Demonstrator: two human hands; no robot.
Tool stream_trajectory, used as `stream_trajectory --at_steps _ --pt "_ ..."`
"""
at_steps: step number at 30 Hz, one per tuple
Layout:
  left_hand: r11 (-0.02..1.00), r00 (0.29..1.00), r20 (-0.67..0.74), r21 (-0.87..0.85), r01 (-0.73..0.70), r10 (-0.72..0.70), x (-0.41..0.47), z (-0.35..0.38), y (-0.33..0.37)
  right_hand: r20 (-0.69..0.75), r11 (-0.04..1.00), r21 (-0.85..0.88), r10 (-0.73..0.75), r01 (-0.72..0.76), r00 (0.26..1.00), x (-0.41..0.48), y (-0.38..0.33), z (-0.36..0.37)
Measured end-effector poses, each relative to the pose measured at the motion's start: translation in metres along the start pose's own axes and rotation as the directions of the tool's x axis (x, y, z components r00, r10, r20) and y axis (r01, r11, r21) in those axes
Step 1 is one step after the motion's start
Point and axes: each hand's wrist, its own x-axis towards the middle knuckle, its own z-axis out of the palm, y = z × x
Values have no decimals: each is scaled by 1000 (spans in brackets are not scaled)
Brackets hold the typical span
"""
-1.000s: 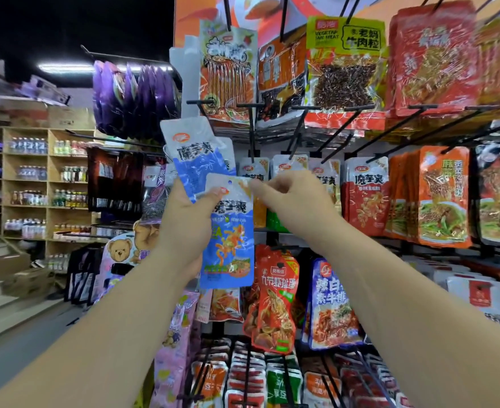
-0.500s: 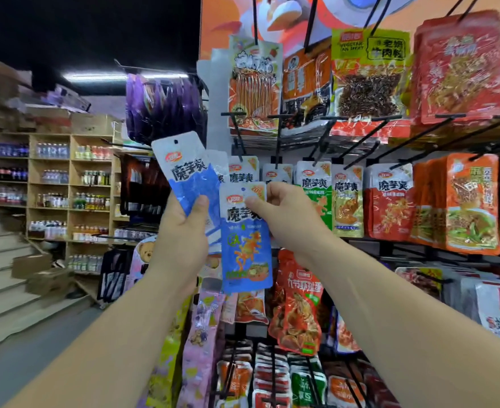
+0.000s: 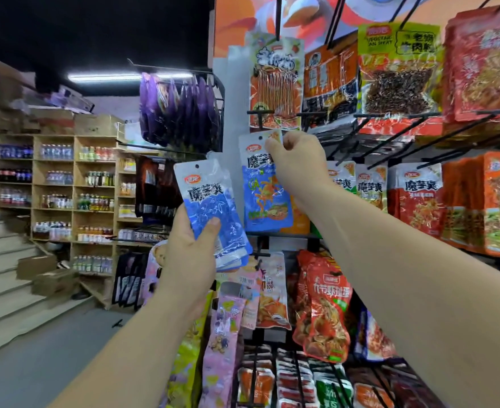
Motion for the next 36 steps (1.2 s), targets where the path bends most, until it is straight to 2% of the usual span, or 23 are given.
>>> stream_trajectory --at_steps 10,17,21,25,30,32,34,36 --pt "999 1000 3 -33 -2 2 -3 -1 0 -88 1000 9 10 -9 996 5 -3 11" --pt "999 999 33 -33 -13 14 -6 -5 -1 -118 991 98 100 -89 988 8 -7 20" --pt "1000 999 52 -27 -4 6 -5 -7 -1 -118 992 43 126 -122 985 10 6 21" --pt "999 998 64 -32 -5 7 -6 -8 -2 -92 988 -106 98 -108 991 10 24 20" --pt "1000 998 60 -23 -16 17 -6 -6 -2 18 960 -281 12 -6 1000 -5 31 6" --pt "1000 998 61 -28 -12 13 -6 -5 -2 83 931 -344 -101 123 991 -17 32 2" --pt "999 998 59 -39 -6 8 -6 -5 -2 150 827 -475 -260 301 954 -29 35 0" --pt "1000 999 53 -30 -10 11 -4 -5 -3 177 704 -597 -352 385 919 -33 39 -2"
